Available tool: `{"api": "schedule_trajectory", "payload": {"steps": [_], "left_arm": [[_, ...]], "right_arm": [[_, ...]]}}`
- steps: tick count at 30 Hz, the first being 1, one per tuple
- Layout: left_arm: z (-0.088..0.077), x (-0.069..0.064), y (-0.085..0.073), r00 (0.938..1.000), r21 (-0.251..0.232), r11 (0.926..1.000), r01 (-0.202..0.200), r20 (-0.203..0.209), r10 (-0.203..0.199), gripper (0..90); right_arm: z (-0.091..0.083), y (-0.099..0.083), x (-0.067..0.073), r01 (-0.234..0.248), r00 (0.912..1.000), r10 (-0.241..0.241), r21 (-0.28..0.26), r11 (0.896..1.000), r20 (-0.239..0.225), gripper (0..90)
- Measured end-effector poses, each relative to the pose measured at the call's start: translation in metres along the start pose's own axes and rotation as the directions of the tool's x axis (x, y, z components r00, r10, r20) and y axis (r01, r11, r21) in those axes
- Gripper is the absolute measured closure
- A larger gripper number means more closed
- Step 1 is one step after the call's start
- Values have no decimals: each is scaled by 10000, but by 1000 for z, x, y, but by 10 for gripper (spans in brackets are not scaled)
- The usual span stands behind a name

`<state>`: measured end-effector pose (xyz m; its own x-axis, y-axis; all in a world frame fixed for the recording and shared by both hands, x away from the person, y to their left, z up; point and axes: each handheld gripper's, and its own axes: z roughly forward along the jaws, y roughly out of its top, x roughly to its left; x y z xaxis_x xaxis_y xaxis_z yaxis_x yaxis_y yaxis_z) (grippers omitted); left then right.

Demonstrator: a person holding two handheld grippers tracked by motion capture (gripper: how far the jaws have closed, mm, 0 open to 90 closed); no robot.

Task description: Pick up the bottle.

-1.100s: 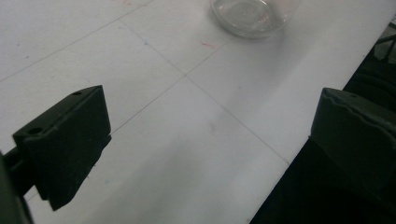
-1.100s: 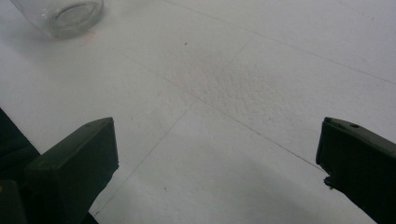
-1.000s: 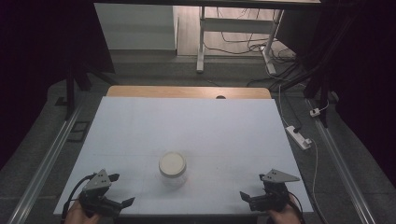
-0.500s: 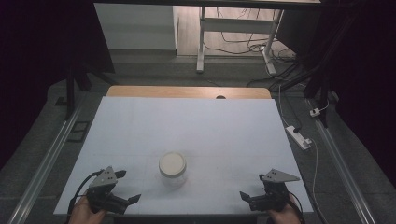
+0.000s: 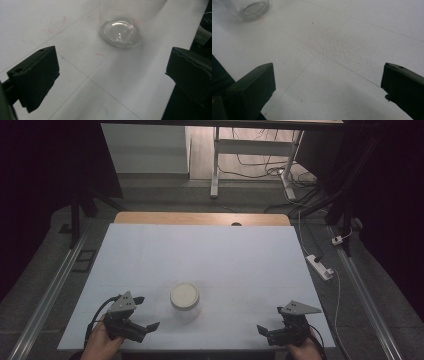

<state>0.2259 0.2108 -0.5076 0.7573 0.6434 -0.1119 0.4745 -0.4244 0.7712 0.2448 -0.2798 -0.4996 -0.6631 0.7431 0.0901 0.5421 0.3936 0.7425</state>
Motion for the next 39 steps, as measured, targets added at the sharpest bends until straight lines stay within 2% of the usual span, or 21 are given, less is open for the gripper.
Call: {"api": "schedule_trajectory", "payload": {"steps": [7,13,15,19,24,27,28,32,33,36,39], "left_arm": [[8,2,8,10000,80,10000,-37,-31,38,0],[19,3,17,9996,213,9994,-264,56,263,0],[24,2,21,9989,309,9985,-463,108,460,0],[35,-1,29,9957,462,9950,-889,304,875,0],[44,-1,35,9922,419,9932,-1090,661,1061,0],[49,0,37,9912,386,9928,-1137,732,1107,0],[54,0,38,9891,323,9919,-1227,859,1196,0],[62,-1,42,9855,294,9889,-1457,924,1424,0],[68,-3,44,9823,239,9866,-1613,1007,1581,0],[75,-6,48,9789,263,9834,-1795,1035,1759,0],[80,-9,53,9776,214,9818,-1889,981,1860,0]], "right_arm": [[0,0,0,-54,10000,54,45,10000,-9,0],[1,0,1,31,10000,-31,128,9999,-12,0],[2,0,1,49,10000,-49,157,9999,-5,0],[2,0,1,64,10000,-63,187,9998,-43,0],[2,1,1,81,10000,-80,252,9996,-52,0],[3,1,1,100,9999,-99,259,9996,-44,0],[3,1,1,108,9999,-106,272,9996,-43,0],[4,1,1,123,9999,-121,338,9994,-59,0],[4,1,1,129,9999,-127,346,9993,-64,0],[4,1,2,143,9999,-140,360,9993,-80,0],[4,1,1,158,9998,-155,376,9992,-99,0]]}}
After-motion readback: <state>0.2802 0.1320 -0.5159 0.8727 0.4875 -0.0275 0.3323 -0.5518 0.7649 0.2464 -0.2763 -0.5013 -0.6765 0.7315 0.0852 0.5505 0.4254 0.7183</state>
